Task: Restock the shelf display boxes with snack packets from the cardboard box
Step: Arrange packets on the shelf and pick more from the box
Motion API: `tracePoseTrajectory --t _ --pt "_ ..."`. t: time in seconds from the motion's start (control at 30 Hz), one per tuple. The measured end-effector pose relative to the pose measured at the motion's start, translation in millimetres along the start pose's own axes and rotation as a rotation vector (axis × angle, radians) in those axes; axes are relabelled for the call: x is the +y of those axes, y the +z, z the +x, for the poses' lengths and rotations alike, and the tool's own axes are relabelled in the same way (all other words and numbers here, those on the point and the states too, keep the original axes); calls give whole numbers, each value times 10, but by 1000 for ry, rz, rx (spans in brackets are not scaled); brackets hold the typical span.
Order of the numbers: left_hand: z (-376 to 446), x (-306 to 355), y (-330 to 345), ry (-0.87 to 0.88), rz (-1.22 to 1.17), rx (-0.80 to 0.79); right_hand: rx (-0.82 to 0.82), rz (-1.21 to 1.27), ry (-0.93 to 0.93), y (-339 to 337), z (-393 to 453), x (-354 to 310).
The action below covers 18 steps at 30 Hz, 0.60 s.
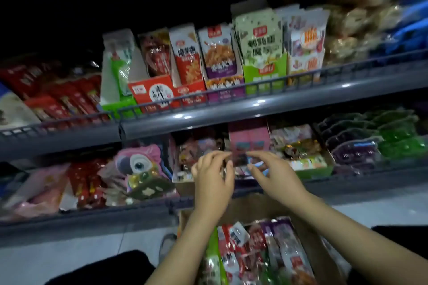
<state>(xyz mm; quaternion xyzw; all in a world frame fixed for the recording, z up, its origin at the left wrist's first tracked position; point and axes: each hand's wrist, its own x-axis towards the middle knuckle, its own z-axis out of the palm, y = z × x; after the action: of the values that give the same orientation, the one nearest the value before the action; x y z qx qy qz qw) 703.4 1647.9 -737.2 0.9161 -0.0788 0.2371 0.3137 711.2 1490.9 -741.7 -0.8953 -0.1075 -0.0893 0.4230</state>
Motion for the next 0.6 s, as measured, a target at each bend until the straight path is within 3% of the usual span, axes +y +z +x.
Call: tracePoseTrajectory --t 0.13,0.27,0.6 --pt "-595 -342 277 -272 -8 -175 -112 -7 150 393 -326 261" --pt "-988 -683 518 -432 25 -324 -269 -55 248 796 -586 541" --pt "-1579 -1523 1069 -931 -31 -573 -611 -63 545 1687 -978 1180"
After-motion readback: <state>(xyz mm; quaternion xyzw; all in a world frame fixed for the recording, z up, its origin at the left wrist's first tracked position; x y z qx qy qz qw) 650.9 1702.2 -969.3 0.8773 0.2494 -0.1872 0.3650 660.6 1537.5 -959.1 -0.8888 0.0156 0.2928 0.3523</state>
